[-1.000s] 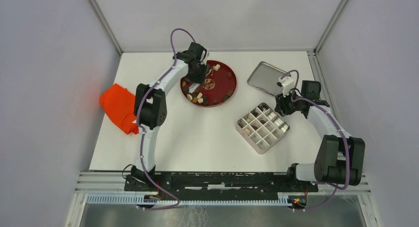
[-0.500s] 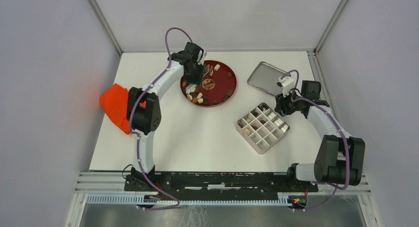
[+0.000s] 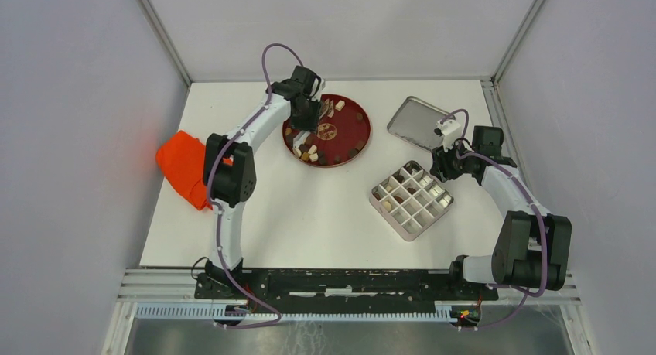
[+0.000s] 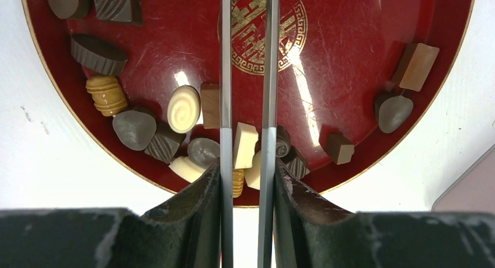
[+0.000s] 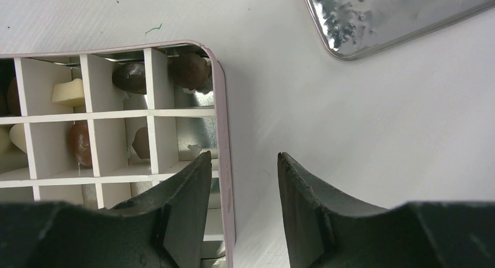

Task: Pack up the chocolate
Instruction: Pick up the fake chocolate from the plate.

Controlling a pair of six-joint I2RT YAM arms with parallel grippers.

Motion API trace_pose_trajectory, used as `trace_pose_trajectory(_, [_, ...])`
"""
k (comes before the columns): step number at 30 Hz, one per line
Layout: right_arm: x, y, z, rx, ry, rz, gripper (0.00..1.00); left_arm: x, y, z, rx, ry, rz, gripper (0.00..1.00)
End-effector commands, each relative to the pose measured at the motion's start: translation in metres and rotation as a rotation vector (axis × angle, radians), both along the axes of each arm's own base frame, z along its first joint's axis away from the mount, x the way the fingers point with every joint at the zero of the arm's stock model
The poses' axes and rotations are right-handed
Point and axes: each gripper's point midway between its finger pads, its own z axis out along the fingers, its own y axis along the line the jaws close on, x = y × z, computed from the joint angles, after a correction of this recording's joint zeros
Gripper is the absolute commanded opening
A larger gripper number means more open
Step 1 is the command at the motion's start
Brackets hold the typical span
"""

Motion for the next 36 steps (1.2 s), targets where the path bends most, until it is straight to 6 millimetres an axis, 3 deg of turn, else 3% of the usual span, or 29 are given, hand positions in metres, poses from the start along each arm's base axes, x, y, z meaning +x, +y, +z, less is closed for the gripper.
trace_pose_trajectory(1, [0.004, 0.001, 0.011, 0.002, -0.044, 0.019, 0.51, 0.012, -0.009, 0.012, -0.028, -0.038, -0.014, 0.19])
trace_pose_trajectory(10, [0.004, 0.001, 0.011, 0.004, -0.042, 0.018, 0.52, 0.013, -0.008, 0.011, -0.021, -0.033, -0.012, 0.28])
trace_pose_trajectory(23, [0.003, 0.002, 0.011, 0.007, -0.042, 0.021, 0.51, 0.013, -0.007, 0.025, -0.027, -0.06, -0.005, 0.34])
trace_pose_trajectory(36, [0.003, 0.002, 0.011, 0.01, -0.041, 0.025, 0.52, 0.012, -0.006, 0.025, -0.023, -0.059, -0.009, 0.42])
